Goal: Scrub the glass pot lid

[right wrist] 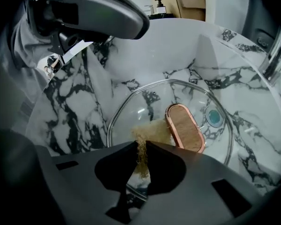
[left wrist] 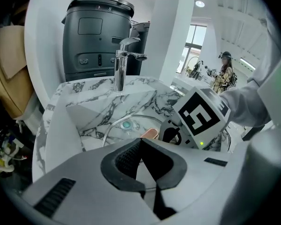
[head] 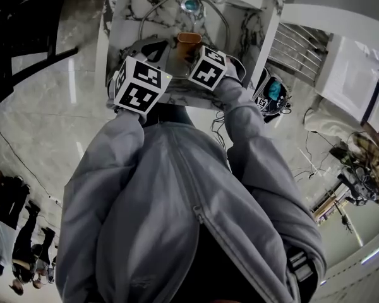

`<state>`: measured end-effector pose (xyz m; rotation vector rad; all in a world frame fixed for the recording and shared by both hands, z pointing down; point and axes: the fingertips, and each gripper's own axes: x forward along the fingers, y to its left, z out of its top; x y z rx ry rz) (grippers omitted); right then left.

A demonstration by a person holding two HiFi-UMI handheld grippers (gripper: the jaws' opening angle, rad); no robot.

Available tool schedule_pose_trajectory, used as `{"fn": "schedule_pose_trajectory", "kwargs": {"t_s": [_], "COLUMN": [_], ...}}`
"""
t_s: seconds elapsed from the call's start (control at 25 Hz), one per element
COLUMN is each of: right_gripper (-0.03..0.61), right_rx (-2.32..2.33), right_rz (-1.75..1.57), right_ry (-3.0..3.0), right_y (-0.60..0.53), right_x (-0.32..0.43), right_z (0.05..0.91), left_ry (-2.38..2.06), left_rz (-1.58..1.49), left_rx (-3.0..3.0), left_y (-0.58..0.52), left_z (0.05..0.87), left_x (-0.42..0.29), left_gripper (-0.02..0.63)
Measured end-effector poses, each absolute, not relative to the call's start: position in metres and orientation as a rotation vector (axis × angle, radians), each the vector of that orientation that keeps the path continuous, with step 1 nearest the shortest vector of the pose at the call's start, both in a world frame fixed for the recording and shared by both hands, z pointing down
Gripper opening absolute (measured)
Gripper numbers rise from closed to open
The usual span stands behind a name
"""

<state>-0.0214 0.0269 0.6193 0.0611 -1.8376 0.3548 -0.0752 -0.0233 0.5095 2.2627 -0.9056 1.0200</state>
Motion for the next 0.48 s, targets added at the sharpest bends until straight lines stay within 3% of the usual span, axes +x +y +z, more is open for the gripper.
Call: {"fn": "schedule_pose_trajectory", "kwargs": {"t_s": [0.48], "right_gripper": [0.057], "right_rx": [-0.152], "right_rz": [0.489], "right_ry": [-1.8], "right_y": [0.082], "right_x": [-0.026], "right_z": [0.627], "left_ry": [-0.894], "left_rz": [1.002], "left_rx": [2.269], "left_y": [-0.023], "left_z": [0.509], "left_x": [-0.068], "left_gripper": [0.015]}}
